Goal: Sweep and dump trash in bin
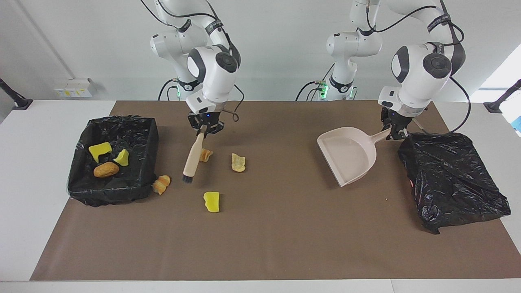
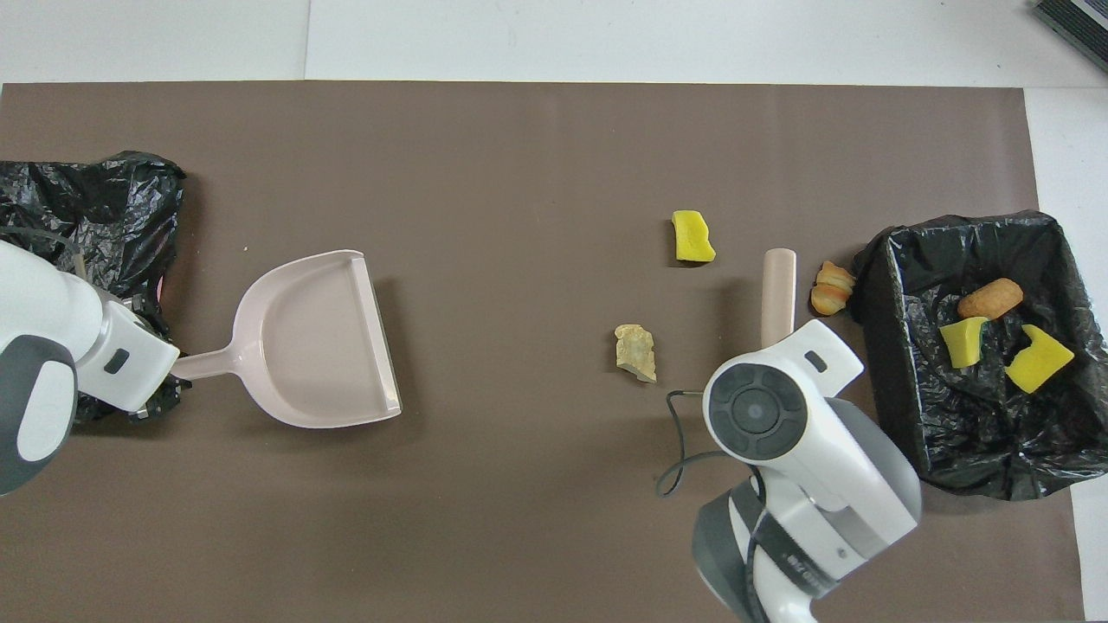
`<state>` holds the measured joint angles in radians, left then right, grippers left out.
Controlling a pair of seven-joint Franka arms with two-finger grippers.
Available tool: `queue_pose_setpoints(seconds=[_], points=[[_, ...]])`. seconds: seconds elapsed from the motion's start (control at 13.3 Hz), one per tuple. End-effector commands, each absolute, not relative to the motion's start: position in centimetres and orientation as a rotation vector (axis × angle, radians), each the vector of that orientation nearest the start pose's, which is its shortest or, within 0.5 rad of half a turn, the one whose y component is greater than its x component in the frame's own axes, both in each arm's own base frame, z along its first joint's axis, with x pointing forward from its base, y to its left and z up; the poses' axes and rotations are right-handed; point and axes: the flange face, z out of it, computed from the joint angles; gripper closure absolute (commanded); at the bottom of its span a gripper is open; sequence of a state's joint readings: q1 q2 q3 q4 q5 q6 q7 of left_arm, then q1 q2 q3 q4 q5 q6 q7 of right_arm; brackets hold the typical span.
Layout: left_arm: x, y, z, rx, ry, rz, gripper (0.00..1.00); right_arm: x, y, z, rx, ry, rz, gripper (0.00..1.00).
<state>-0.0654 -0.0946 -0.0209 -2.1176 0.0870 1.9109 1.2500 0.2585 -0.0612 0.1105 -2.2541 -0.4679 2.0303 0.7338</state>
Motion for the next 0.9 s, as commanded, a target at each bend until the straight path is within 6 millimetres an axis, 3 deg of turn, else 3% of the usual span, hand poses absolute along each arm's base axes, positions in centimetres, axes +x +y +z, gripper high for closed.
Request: queue_pose_setpoints(seconds=[0.0,0.23,0.38,0.53,0.68,0.83], points=[[50.5,-7.7,43.8,-2.399,1.949,0.176,1.0,48.9,11.4,37.6,-3.6,0.095,-0.135,1.0],[49.6,-14.6,41.4,-2.457,1.856,0.182,1.0,49.4,6.7,36.7,-3.616,0.065,-0.06,1.0],[49.2,-16.1,41.3,-2.454,1.856,0.174,1.0,49.1,6.9,34.7,-3.605,0.039,-0.029,1.0],[47.9,-17.4,39.8,-2.501,1.799,0.198,1.0,49.3,6.9,33.3,-3.589,-0.049,0.007,1.0],[47.7,-17.4,39.8,-2.511,1.788,0.193,1.0,49.1,7.7,32.8,-3.511,-0.104,0.098,1.0],[46.6,-18.7,39.3,-2.49,1.818,0.209,1.0,48.3,11.8,33.2,-3.375,-0.111,0.199,1.0]])
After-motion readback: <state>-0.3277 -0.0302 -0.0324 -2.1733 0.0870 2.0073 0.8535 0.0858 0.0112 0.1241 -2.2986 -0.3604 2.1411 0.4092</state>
